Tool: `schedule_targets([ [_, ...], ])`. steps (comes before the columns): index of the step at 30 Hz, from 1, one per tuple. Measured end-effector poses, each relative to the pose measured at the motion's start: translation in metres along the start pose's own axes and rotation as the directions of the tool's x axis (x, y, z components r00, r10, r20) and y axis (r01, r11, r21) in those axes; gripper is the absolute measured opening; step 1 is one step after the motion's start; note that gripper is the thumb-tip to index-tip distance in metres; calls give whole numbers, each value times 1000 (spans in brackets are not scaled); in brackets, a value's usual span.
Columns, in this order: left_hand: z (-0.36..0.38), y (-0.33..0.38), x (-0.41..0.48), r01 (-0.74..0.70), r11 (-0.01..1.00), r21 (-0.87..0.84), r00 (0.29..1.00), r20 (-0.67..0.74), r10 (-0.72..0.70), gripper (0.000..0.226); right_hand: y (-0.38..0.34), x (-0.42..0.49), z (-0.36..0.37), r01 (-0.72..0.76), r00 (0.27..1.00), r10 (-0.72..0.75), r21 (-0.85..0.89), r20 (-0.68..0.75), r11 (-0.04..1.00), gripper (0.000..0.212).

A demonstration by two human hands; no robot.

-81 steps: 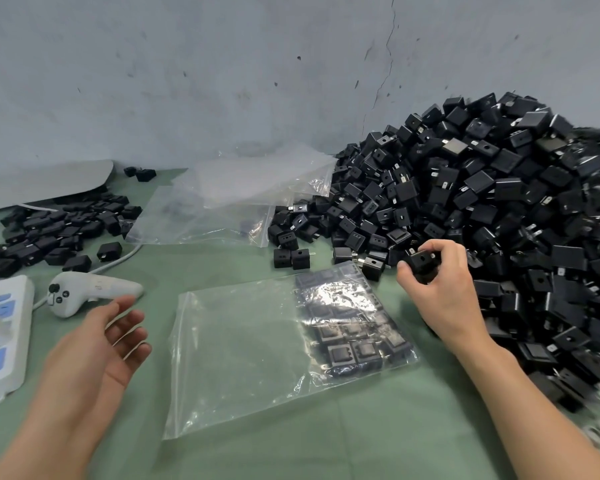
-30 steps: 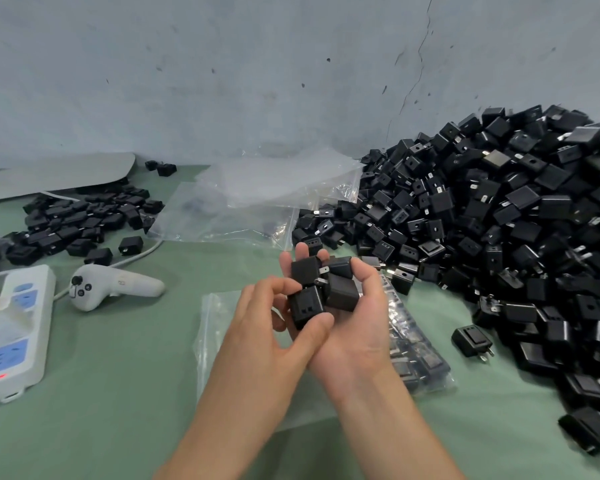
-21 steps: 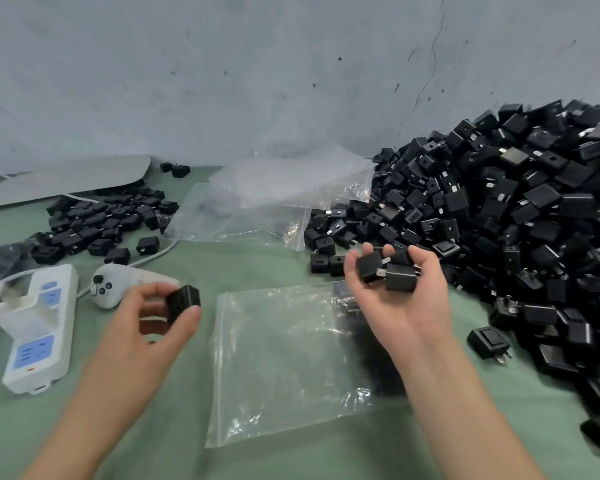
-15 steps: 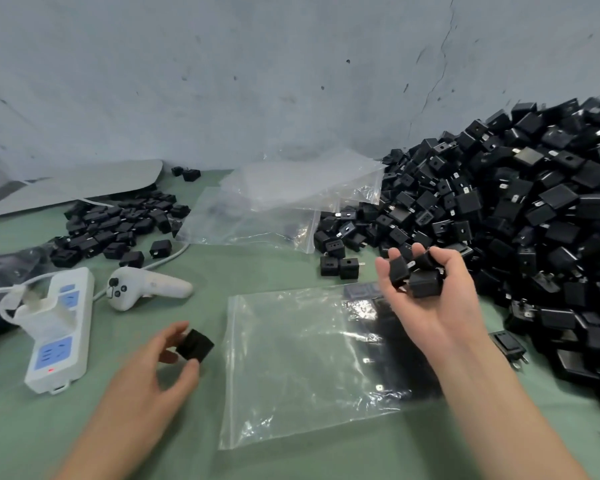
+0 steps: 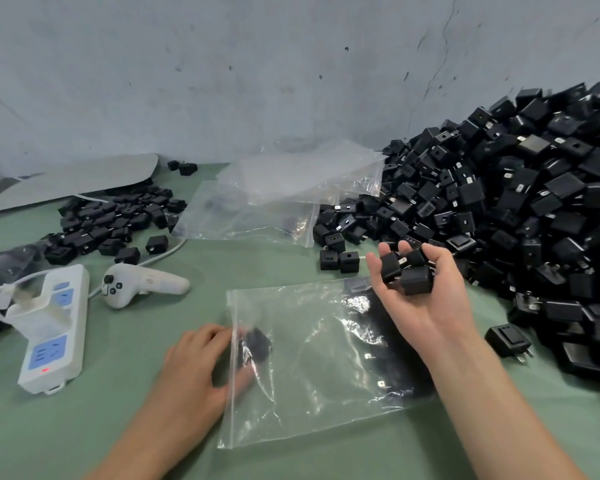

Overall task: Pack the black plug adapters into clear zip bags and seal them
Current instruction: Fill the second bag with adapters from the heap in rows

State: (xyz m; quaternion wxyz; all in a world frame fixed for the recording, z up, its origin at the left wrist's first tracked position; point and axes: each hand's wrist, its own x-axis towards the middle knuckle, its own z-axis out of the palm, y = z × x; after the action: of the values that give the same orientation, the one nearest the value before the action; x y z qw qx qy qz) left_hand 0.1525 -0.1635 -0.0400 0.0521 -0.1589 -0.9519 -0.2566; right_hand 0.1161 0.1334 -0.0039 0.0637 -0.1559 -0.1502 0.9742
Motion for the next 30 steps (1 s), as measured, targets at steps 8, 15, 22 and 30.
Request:
schedule_targets([
  [8,-1,5,23,-11,995,97,1000,4,11,72,-4,6,-6,6,1000,-5,52,-23,999,19],
  [15,-2,4,2,95,975,-203,984,-128,-123,16,-5,10,-15,-35,999,35,31,2,999,22],
  [22,-6,26,33,517,-84,-852,738,493,-461,47,-6,9,-16,-55,998,55,32,5,998,22],
  [30,2,42,64,586,-289,-757,744,644,-178,66,-4,7,-16,-71,997,71,19,11,997,21],
])
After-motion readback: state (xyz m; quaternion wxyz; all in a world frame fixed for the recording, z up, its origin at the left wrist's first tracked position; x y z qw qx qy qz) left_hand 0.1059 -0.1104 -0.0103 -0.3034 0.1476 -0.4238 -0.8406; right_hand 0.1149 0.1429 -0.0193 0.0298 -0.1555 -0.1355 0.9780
